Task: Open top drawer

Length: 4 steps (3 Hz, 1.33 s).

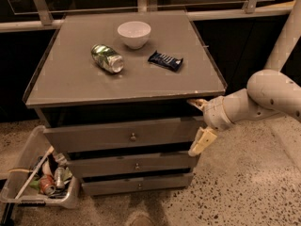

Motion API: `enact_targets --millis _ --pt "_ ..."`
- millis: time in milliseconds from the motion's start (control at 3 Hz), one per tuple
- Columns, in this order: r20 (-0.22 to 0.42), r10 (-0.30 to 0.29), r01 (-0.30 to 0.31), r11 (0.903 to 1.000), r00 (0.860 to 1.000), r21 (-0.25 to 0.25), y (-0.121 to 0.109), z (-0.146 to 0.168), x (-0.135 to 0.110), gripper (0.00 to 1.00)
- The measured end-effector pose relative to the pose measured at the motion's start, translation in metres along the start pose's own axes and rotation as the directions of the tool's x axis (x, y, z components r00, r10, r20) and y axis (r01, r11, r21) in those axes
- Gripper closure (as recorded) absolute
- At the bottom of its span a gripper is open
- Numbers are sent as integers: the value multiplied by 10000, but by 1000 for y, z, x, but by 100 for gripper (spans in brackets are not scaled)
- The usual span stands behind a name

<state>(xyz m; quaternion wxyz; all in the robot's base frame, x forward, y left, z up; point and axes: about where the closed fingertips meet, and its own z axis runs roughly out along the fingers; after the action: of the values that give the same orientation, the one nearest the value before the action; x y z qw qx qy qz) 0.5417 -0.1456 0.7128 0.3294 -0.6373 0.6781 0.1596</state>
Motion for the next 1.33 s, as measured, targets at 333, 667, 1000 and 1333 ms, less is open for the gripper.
enact_targets --millis 333,667,1000,1333 --pt "253 -53 51 10000 9997 50 -1 11 7 0" --pt "408 -13 6 9999 9992 157 -2 21 16 0" --pt "584 -40 22 9995 9983 303 -9 31 20 0" --pt "682 -472 442 9980 9966 459 -28 40 12 0"
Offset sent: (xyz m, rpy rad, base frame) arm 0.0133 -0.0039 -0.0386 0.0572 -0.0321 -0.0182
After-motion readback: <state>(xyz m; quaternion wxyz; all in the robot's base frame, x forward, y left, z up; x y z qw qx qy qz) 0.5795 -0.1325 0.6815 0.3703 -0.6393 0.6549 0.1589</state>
